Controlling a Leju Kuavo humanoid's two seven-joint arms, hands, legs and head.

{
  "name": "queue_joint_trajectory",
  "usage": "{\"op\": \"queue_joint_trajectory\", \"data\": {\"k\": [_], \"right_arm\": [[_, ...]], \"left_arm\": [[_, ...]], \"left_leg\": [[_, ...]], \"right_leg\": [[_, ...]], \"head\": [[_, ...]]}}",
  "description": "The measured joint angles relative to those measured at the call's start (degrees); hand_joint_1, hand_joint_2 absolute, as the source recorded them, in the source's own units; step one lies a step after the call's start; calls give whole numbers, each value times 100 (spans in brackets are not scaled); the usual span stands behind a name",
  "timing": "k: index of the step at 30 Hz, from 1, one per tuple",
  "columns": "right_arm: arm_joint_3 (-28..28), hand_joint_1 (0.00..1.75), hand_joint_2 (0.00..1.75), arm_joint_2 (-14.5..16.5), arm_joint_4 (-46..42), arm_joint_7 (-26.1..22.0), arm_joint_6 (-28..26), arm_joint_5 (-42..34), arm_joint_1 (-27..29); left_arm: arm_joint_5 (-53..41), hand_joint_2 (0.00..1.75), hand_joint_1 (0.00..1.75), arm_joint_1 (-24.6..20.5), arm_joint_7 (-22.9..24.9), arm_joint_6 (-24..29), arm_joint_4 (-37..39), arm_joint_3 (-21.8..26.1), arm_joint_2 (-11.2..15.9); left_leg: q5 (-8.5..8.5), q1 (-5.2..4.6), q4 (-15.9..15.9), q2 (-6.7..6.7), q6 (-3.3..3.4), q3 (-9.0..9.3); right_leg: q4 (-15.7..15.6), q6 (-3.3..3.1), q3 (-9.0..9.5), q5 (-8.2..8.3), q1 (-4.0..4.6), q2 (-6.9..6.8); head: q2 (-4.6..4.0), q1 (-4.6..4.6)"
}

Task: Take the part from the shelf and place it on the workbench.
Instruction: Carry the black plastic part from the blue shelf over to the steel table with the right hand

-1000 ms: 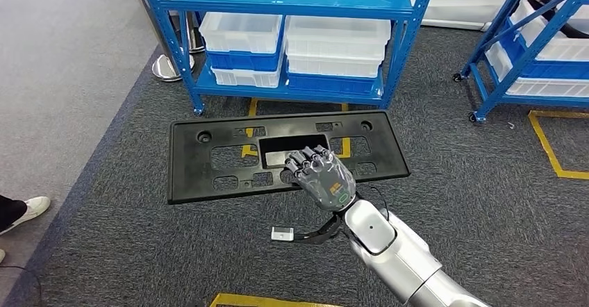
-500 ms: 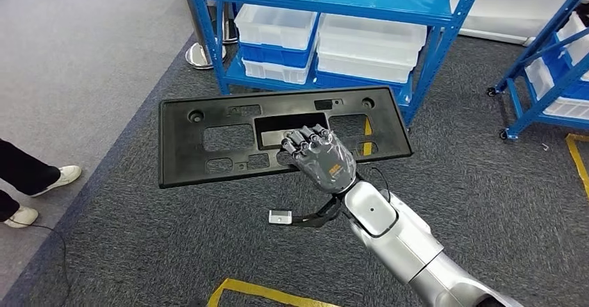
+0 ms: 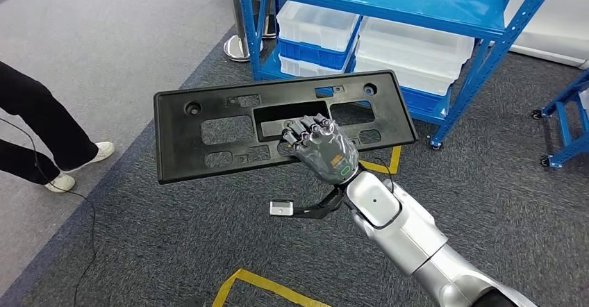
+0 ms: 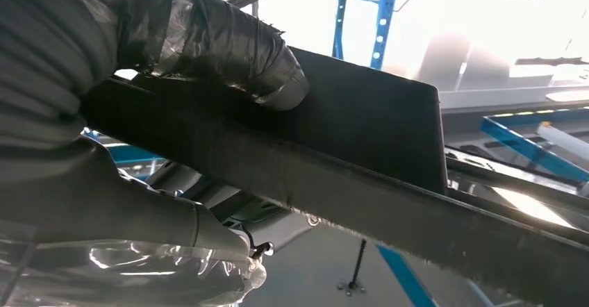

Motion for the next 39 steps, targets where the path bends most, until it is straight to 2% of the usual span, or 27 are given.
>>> {"op": "queue_joint_trajectory", "data": {"k": [2,3,4,6,8,9,10,12,14,16,17,18,19,21,22,23,24,25,26,28,30,31,32,34,36,38,39], "right_arm": [[10,175,175,-6,-20,10,-10,7,-5],[11,175,175,-7,-28,16,-15,12,-11],[11,175,175,-4,-36,21,-21,15,-16],[14,175,175,-4,-47,26,-30,20,-16],[23,175,175,-5,-45,27,-37,22,-4],[29,175,175,-5,-44,28,-40,23,0],[35,175,175,-4,-45,30,-42,23,-1],[40,175,175,-3,-48,38,-49,23,-9],[42,175,175,-3,-50,56,-72,24,-13],[51,175,175,5,-57,84,-111,38,-10],[56,175,175,9,-68,104,-130,49,-6],[59,175,175,12,-80,125,-152,60,-4],[60,175,175,13,-95,147,-179,67,1],[60,175,175,8,-109,173,-229,81,31],[61,175,175,2,-111,180,-242,89,62],[61,175,175,-4,-111,183,-245,96,97],[62,175,175,-9,-110,186,-246,101,127],[62,175,175,-13,-110,187,-246,103,144],[62,175,175,-14,-111,189,-247,104,149],[62,175,175,-15,-116,206,-249,121,147],[64,175,175,-22,-133,283,-251,156,161],[66,175,175,-29,-148,363,-252,170,168],[69,175,175,-39,-167,457,-252,176,171],[78,175,175,-60,-215,610,-252,178,175],[84,175,175,-81,-251,631,-252,179,212],[97,175,175,-101,-259,575,-252,183,280],[107,175,175,-107,-259,548,-252,186,313]], "left_arm": [[-13,175,0,15,3,1,0,0,5],[-19,175,0,12,4,2,0,0,8],[-26,175,0,0,4,5,0,0,10],[-45,175,0,-36,-8,17,-1,0,9],[-66,175,0,-51,-25,35,-2,0,10],[-73,175,0,-50,-32,43,-2,0,11],[-76,175,0,-48,-36,49,-2,0,13],[-80,175,0,-56,-38,57,-2,0,24],[-87,175,0,-68,-31,64,-2,0,36],[-105,175,0,-52,2,66,-2,0,43],[-115,175,0,-33,29,63,-2,0,45],[-123,175,0,-17,53,61,-2,0,49],[-128,175,0,-8,75,58,-2,0,54],[-131,175,0,-4,101,55,-2,0,63],[-131,175,0,-1,108,54,-2,0,67],[-132,175,0,7,113,53,-2,0,69],[-132,175,0,17,116,51,-2,0,69],[-132,175,0,27,119,49,-2,0,70],[-134,175,0,33,122,48,-2,0,70],[-155,175,0,32,152,47,-2,-1,74],[-206,175,0,36,193,39,-2,-4,87],[-244,175,0,47,211,30,-2,-10,99],[-277,175,0,61,223,20,-2,-18,119],[-338,175,0,65,240,-1,-2,-42,146],[-399,175,0,18,228,-24,-2,-74,152],[-440,175,0,-41,153,-39,-3,-106,150],[-441,175,0,-66,101,-41,-6,-116,147]], "left_leg": [[5,15,-4,-9,-69,-33],[-67,13,101,94,-99,-88],[-192,9,305,230,-126,-186],[-556,6,1022,481,-167,-520],[-732,10,1579,532,-180,-775],[-662,8,1554,539,-170,-749],[-497,2,1287,558,-146,-599],[-166,-47,446,742,-53,-140],[-67,-111,-13,889,31,90],[-58,-131,-73,822,79,91],[-35,-114,-107,771,105,105],[-7,-91,-147,720,136,123],[21,-67,-186,671,165,140],[46,-48,-208,565,194,143],[47,-48,-203,500,196,137],[47,-49,-195,430,196,133],[44,-48,-181,358,193,131],[38,-46,-160,283,184,130],[25,-42,-131,214,167,127],[-4,-43,-62,90,114,89],[-3,-37,-32,-7,47,37],[9,-31,-33,-55,11,19],[9,-23,-31,-50,-20,3],[-115,-31,160,168,-75,-95],[-442,-29,774,452,-119,-382],[-698,-11,1452,528,-145,-710],[-689,-7,1559,536,-144,-763]], "right_leg": [[-33,-80,7,34,0,-106],[-59,-121,14,53,-4,-164],[-84,-156,20,68,-11,-226],[-92,-189,17,70,11,-352],[-88,-201,14,62,36,-483],[-86,-206,17,58,48,-547],[-86,-207,24,52,59,-606],[-85,-196,45,36,91,-714],[-90,-161,54,25,109,-802],[-112,-112,71,25,113,-889],[-106,-79,82,7,109,-876],[-47,-53,65,-53,104,-783],[116,-29,-2,-169,96,-647],[775,-5,-311,-520,77,-384],[1151,2,-497,-662,73,-343],[1407,8,-632,-716,70,-332],[1470,11,-682,-661,66,-328],[1276,10,-608,-486,56,-315],[893,9,-438,-255,40,-264],[194,-4,-119,23,5,-67],[-7,-39,-38,31,12,19],[-23,-70,-38,49,20,-30],[-39,-106,-30,63,21,-83],[-81,-180,-8,90,8,-189],[-99,-223,2,91,19,-309],[-97,-239,1,81,39,-448],[-97,-242,2,76,47,-513]], "head": [[0,1],[0,-7],[0,-13],[0,-27],[0,-27],[0,-27],[0,-28],[0,-27],[0,-25],[0,-26],[0,-26],[0,-26],[0,-23],[0,-19],[0,-16],[0,-17],[0,-17],[0,-17],[0,-16],[0,-17],[0,-18],[0,-18],[0,-17],[0,-32],[0,-47],[0,-47],[0,-47]]}}
